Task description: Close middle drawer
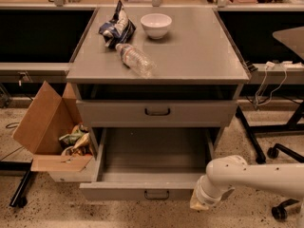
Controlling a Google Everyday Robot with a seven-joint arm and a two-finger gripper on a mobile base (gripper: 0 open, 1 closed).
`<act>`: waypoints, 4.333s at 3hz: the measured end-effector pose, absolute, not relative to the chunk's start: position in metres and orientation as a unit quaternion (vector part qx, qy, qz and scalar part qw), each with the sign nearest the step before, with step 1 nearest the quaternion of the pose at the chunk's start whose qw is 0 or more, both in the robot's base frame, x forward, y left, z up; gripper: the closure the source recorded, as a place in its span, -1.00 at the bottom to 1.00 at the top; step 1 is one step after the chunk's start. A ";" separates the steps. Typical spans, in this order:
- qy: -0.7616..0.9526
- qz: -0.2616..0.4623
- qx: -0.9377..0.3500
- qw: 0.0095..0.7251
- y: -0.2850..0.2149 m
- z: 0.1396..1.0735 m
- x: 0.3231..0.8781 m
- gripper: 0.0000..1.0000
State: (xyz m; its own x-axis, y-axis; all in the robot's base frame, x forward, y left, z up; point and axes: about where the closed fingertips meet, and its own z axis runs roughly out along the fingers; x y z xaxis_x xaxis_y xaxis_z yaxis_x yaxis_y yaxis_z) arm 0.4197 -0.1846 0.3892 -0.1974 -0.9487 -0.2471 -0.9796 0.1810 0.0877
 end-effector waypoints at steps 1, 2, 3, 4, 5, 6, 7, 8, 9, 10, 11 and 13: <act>0.765 0.113 -0.630 0.068 -0.185 0.389 0.420 -0.78; 0.765 0.113 -0.630 0.069 -0.185 0.389 0.418 -1.00; 0.760 0.110 -0.636 0.078 -0.184 0.391 0.425 -1.00; 0.748 0.106 -0.643 0.126 -0.184 0.399 0.457 -0.62; 0.718 0.090 -0.664 0.188 -0.188 0.412 0.501 -0.16; 0.700 0.073 -0.671 0.232 -0.188 0.427 0.528 0.30; 0.692 0.050 -0.680 0.237 -0.191 0.429 0.538 0.92; 0.692 0.038 -0.681 0.236 -0.190 0.427 0.543 1.00; 0.702 0.029 -0.670 0.240 -0.187 0.422 0.559 1.00; 0.704 0.028 -0.667 0.241 -0.186 0.421 0.561 1.00; 0.704 0.028 -0.667 0.241 -0.186 0.421 0.561 0.62; 0.708 0.026 -0.661 0.247 -0.190 0.417 0.568 -0.29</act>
Offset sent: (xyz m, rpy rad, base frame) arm 0.0219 -0.0009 0.0024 -0.0069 -0.0765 0.0102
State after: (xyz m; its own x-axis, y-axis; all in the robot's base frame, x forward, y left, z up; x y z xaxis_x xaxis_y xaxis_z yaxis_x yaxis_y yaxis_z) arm 0.5678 -0.1896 0.4170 -0.0052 -0.9233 -0.3842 -0.9486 0.1261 -0.2903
